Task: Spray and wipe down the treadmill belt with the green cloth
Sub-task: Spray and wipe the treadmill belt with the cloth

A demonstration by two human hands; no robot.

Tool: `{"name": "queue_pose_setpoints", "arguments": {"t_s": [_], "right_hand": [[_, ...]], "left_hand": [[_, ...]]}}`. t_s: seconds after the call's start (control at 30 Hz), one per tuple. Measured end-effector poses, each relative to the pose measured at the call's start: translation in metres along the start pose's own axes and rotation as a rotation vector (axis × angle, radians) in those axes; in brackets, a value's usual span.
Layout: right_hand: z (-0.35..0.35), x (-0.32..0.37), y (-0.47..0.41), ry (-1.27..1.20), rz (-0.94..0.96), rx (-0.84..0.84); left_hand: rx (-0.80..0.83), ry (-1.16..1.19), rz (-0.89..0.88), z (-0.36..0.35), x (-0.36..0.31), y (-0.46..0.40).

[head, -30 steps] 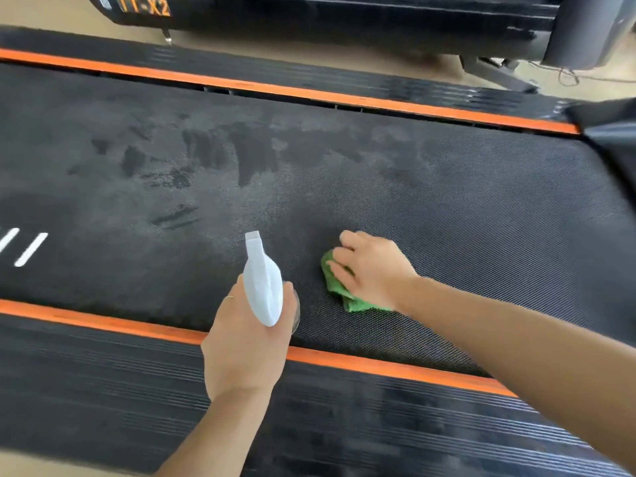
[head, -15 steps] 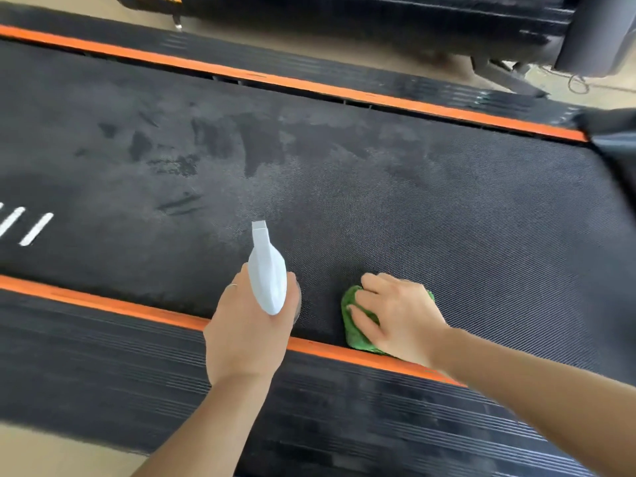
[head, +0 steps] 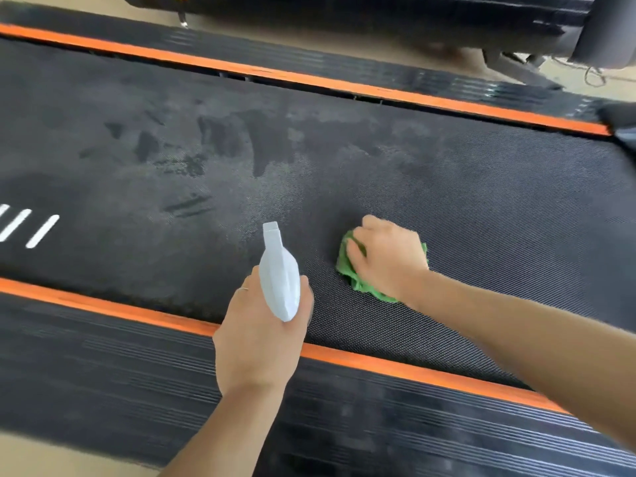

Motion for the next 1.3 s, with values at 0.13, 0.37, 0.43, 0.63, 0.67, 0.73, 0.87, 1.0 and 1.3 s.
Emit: {"name": "queue_pose_setpoints", "arguments": {"t_s": [0.13,0.37,0.43,0.63,0.67,0.73,0.87,1.0,1.3], "right_hand": [[0.000,0.021,0.086,-0.002,0.306,0.033],[0.005,-0.004,0.029,0.182,0.406,-0.088],[0.017,-0.045,-0.021,0.097,-0.021,-0.150],[0.009,-0.038,-0.031,-0.021,-0.206,-0.033],[0.005,-0.022,-0.008,-0.027,-0.113,-0.015],[-0.001,0.010,0.045,-0.026,0.066,0.020],[-0.001,0.034,0.085,0.026,0.400,0.031],[0.003,0.032,0.055,0.109,0.528,-0.024],[0.006,0.004,-0.048,-0.043,-0.237,-0.008]], "left_hand": [[0.008,-0.035,-0.027,0.001,-0.003,0.000],[-0.012,-0.068,-0.063,-0.002,-0.001,-0.003],[-0.010,-0.049,-0.064,-0.002,0.000,-0.002],[-0.011,-0.009,-0.044,-0.001,0.001,-0.002],[-0.012,-0.020,-0.055,0.000,-0.001,-0.002],[-0.006,-0.054,-0.067,-0.001,-0.002,-0.002],[-0.013,-0.072,-0.076,-0.001,-0.003,-0.001],[-0.024,-0.073,-0.089,-0.002,-0.002,-0.004],[-0.026,0.164,-0.034,0.003,0.010,-0.006]]}}
Point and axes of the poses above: each hand's wrist, its own y-axis away from the middle knuckle, its own z-axis out of the back of the hand, x = y × z, the point moved 8 cm from there along -y, towards the middle knuckle, and after that the axes turned 12 degrees about x, right-handed, at the moved point
